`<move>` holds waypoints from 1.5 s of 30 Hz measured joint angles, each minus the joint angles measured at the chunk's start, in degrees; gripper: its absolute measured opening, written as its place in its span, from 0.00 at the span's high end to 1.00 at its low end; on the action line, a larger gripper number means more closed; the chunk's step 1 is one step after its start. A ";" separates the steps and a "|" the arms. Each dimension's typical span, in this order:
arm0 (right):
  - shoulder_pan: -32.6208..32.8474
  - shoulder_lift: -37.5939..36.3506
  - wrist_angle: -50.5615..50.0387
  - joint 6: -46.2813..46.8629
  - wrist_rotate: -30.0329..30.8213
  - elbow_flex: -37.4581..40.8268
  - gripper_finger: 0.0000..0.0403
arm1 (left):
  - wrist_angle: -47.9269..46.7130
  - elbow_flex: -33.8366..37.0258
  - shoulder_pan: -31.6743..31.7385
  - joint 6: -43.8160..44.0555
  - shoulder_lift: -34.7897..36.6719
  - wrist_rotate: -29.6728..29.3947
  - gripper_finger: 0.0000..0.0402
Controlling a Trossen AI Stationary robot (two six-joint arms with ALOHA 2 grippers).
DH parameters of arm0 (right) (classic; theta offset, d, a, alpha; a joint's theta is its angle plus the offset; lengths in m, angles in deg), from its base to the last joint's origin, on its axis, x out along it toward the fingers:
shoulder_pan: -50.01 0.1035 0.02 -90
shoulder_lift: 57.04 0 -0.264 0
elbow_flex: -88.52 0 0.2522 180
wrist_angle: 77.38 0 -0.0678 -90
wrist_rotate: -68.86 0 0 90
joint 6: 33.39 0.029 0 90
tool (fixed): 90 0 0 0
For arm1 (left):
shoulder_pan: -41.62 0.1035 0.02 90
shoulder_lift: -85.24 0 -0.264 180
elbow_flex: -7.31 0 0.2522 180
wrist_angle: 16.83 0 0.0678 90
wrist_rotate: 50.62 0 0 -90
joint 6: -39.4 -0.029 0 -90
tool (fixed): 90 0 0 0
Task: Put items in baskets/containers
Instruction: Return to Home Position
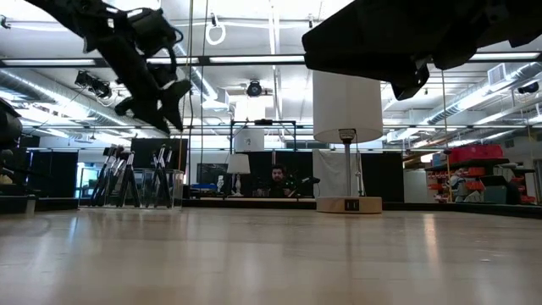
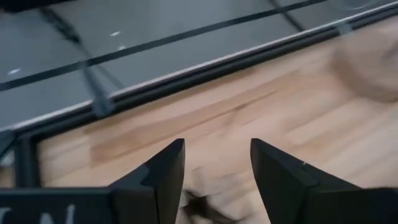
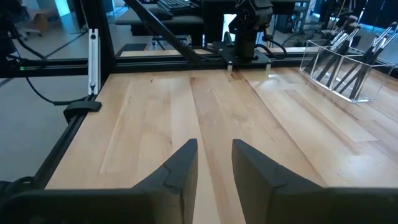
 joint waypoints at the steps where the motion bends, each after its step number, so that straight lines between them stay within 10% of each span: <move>1: -0.09 0.00 -0.17 0.00 0.00 0.00 0.75 | -0.18 -1.07 -0.53 -0.28 0.02 0.76 0.53; 8: -0.81 1.63 -0.46 1.10 -0.10 -0.02 0.75 | -0.56 -3.97 -12.12 -1.54 0.04 -0.85 0.56; 25: 1.88 4.13 0.54 3.22 -0.37 -0.02 0.75 | 2.08 -3.88 -61.79 17.71 -8.41 -34.69 0.58; 37: 10.04 -13.05 -20.74 0.50 8.28 -0.02 0.83 | 15.20 -3.86 -67.23 19.43 -23.90 -36.60 0.58; 45: 8.57 -31.92 -34.52 7.51 -3.69 8.34 0.98 | 16.35 -3.86 -67.08 19.34 -25.22 -36.64 0.58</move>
